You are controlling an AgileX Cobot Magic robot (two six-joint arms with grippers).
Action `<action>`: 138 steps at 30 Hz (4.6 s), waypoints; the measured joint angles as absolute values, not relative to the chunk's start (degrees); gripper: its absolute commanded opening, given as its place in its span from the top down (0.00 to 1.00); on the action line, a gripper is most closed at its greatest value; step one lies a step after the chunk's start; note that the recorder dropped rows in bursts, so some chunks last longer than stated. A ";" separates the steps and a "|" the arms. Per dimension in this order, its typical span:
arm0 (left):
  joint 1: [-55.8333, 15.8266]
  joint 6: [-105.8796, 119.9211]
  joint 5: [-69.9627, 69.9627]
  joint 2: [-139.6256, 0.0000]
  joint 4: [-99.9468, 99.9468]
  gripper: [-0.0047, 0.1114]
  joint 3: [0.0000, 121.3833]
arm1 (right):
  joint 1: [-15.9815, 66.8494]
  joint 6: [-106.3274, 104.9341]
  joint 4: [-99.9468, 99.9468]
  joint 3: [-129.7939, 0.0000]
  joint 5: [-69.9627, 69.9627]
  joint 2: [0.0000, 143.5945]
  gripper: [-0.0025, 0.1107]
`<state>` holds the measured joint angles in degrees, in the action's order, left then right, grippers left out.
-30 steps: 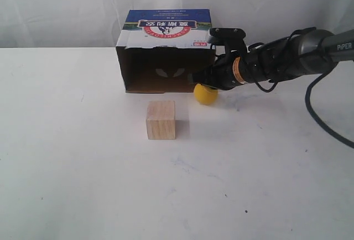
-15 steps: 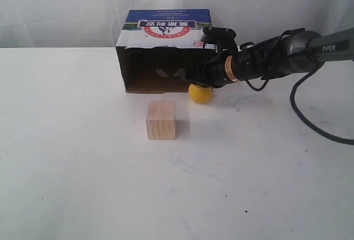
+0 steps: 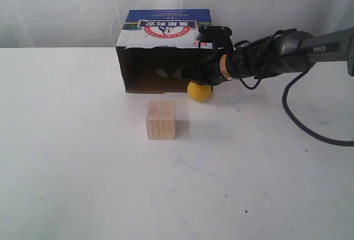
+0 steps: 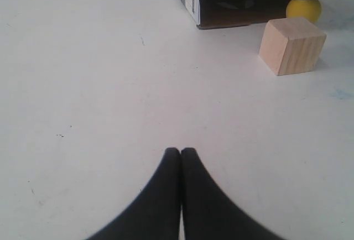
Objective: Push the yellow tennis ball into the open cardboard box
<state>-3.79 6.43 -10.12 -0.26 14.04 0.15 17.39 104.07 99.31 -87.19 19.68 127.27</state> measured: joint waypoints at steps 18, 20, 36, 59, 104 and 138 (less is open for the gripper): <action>-3.79 6.43 -10.12 -0.26 14.04 0.96 0.15 | 17.39 103.36 99.53 -87.19 20.37 122.83 0.98; -3.79 6.43 -10.12 -0.26 14.04 0.96 0.15 | 17.39 104.19 99.53 -87.19 22.20 122.83 0.98; -3.79 6.43 -10.12 -0.26 14.04 0.96 0.15 | 17.50 105.47 99.95 -65.00 17.54 106.96 0.98; -3.79 6.43 -10.12 -0.26 14.04 0.96 0.15 | 18.36 106.38 99.77 -63.81 23.93 116.37 0.98; -3.79 6.43 -10.12 -0.26 14.04 0.96 0.15 | 18.37 115.32 99.81 -72.85 28.59 117.40 0.98; -3.79 6.43 -10.12 -0.26 14.04 0.96 0.15 | -1.21 -24.28 -33.80 -55.13 -31.82 71.27 0.98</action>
<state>-3.79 6.43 -10.12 -0.26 14.04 0.15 -1.21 -24.28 -33.80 -55.13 -31.82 71.27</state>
